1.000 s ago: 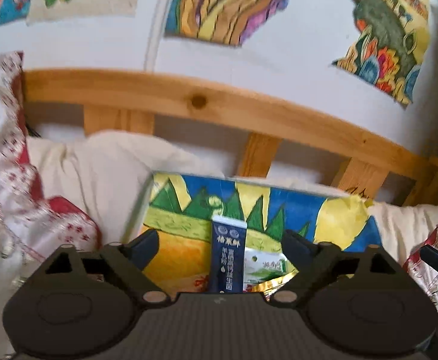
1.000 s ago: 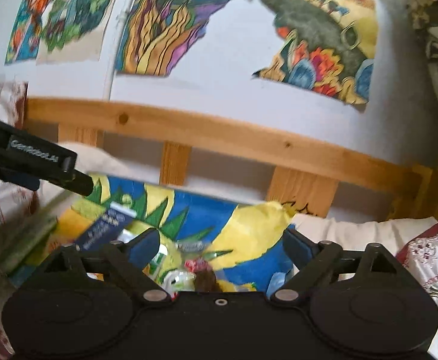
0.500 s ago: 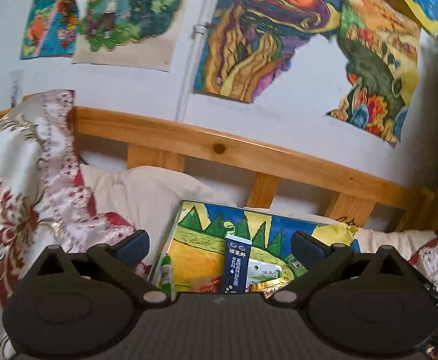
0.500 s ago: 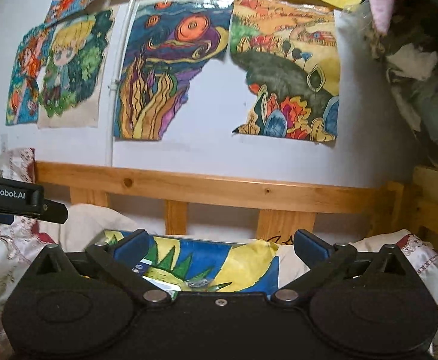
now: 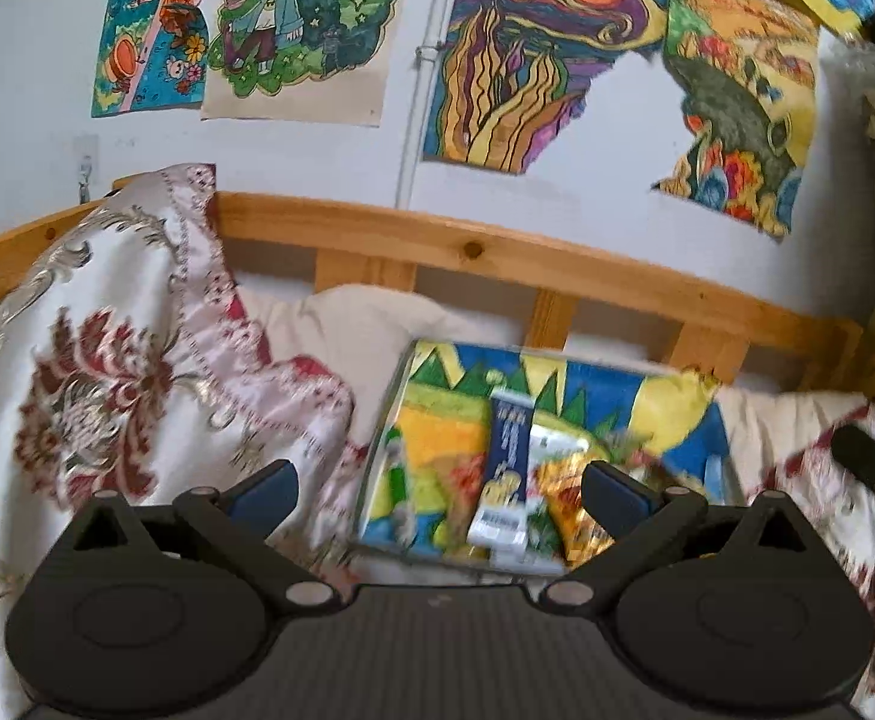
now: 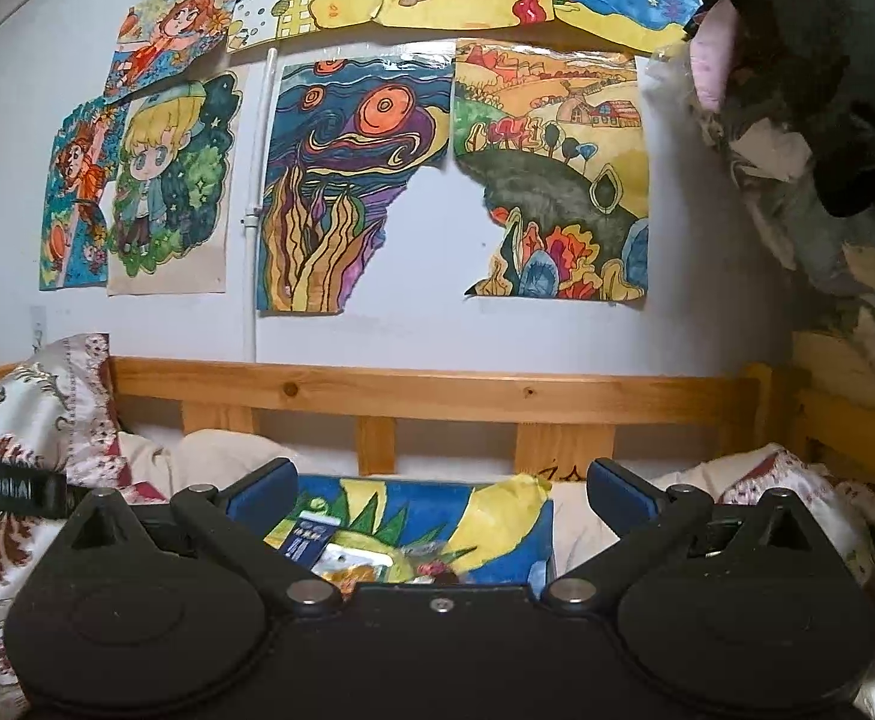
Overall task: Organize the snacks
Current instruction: 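Move both tools back toward the clear bread bag and the orange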
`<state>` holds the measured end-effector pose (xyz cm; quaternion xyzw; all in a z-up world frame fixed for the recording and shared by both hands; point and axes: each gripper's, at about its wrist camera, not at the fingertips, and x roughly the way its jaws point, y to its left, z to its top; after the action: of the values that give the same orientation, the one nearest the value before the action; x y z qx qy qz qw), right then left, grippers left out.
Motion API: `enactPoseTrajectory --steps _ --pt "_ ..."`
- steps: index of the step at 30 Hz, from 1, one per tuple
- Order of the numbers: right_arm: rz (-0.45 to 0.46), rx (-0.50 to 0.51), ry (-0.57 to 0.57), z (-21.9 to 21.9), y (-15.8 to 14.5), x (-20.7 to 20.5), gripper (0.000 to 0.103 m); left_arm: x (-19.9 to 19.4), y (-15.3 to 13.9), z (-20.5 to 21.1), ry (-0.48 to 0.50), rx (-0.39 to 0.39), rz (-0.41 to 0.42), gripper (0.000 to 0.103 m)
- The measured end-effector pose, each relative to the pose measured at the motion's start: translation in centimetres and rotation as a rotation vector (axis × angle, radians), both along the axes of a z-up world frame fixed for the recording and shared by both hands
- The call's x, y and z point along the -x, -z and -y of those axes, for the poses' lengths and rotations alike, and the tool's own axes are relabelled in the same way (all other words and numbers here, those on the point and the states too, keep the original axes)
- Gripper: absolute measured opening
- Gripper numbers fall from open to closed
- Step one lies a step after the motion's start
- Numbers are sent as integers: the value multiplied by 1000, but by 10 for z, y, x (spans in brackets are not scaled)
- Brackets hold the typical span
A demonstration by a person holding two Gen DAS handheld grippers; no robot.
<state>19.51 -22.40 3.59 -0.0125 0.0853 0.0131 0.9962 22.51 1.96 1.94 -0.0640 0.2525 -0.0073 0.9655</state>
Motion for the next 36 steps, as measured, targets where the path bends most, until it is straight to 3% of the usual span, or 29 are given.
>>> enactPoseTrajectory --steps 21,36 --pt "-120 -18 -21 -16 20 71 102 82 17 -27 -109 -80 -41 103" --pt "-249 -36 -39 -24 37 94 102 104 28 -28 -141 -122 -91 103"
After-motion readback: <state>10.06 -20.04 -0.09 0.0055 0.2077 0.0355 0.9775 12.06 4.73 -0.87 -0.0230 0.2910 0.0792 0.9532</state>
